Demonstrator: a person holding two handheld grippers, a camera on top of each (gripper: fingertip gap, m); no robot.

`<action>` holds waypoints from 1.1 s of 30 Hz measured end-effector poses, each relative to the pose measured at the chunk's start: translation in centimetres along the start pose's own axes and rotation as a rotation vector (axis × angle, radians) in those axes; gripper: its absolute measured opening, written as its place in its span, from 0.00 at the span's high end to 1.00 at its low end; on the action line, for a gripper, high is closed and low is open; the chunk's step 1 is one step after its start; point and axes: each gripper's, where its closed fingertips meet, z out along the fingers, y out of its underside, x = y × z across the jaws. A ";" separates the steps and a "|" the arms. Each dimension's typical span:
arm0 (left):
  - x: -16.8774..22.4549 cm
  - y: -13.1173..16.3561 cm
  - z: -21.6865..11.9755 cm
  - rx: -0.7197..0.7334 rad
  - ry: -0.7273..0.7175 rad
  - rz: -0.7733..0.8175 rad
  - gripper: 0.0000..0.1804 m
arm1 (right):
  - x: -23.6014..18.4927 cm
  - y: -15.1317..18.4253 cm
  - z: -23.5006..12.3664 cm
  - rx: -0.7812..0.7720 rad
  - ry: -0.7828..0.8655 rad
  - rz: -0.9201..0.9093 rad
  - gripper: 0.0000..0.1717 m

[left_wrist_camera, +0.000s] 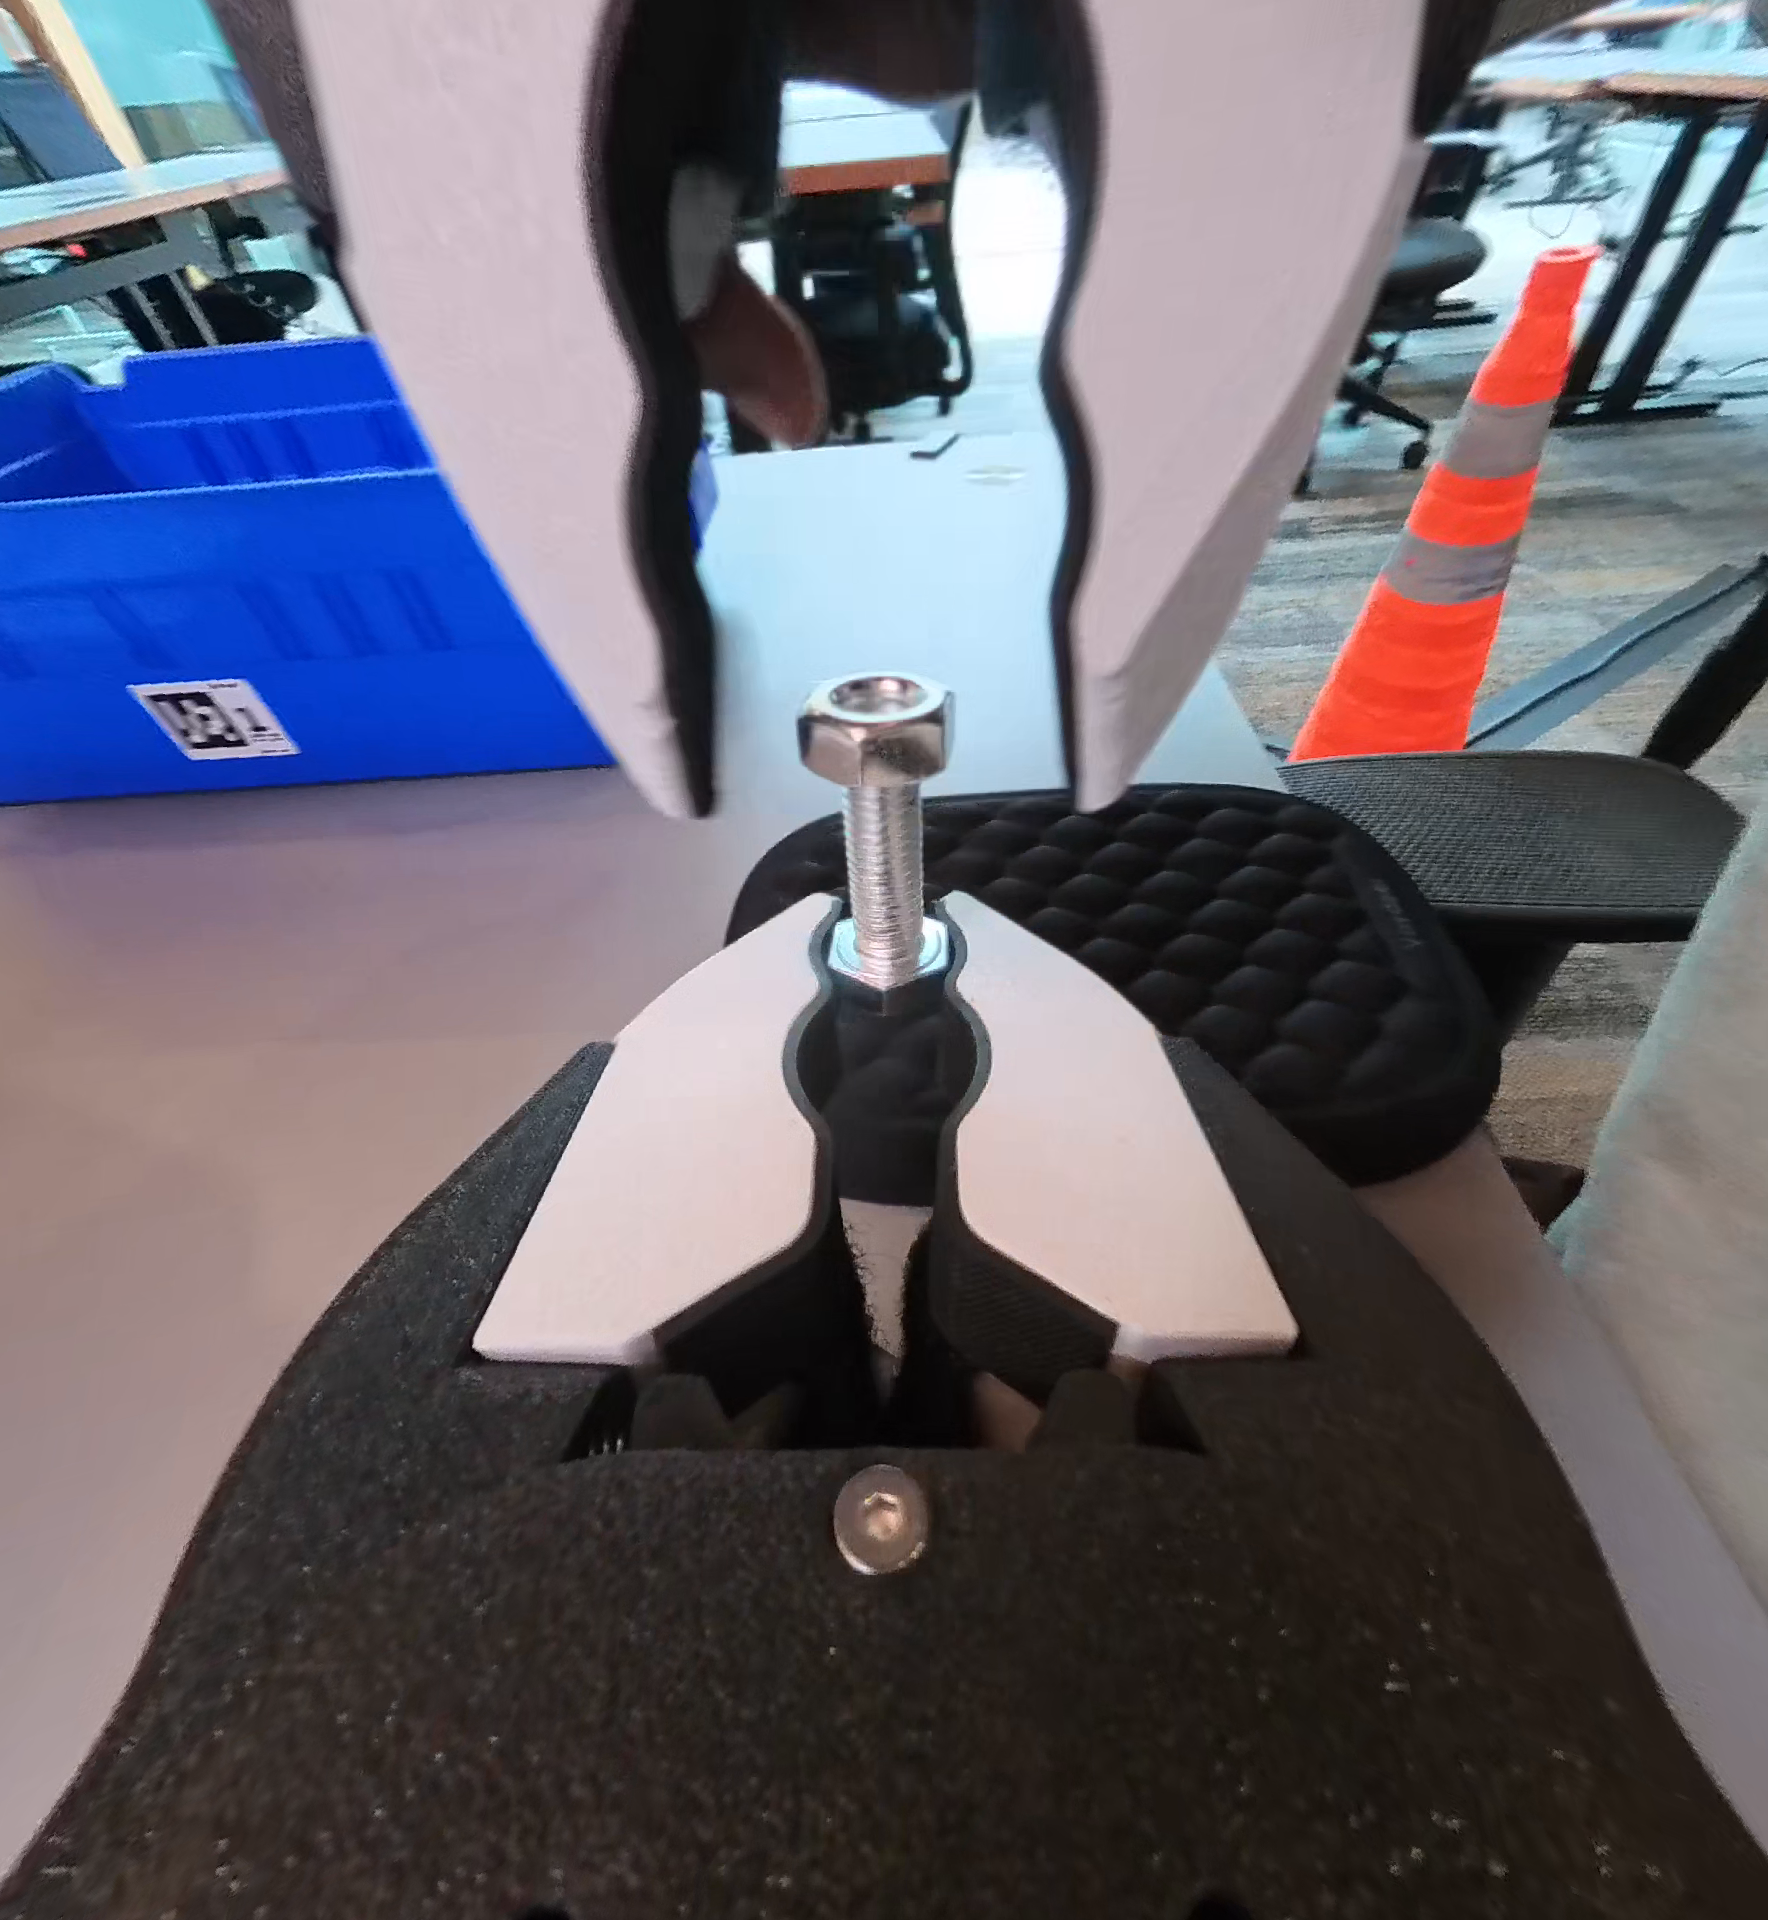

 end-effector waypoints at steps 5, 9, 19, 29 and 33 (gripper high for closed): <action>2.2 -0.4 -0.5 0.042 0.210 0.009 0.92 | -1.7 -0.6 -1.7 0.062 -0.124 -0.582 0.73; 3.7 -0.7 -1.2 0.067 0.365 0.020 0.92 | -2.6 -0.9 -1.8 0.018 -0.205 -0.854 0.75; 3.0 -1.0 -1.4 0.096 0.319 -0.007 0.92 | -2.2 -1.3 -0.5 -0.055 -0.214 -0.740 0.89; -0.5 -0.8 -1.0 0.083 0.017 -0.031 0.92 | 0.2 -1.2 -0.4 -0.015 -0.013 0.003 0.83; 2.1 -1.7 -2.0 0.170 0.271 -0.030 0.92 | -1.1 -2.3 -2.0 0.042 -0.099 -0.390 0.69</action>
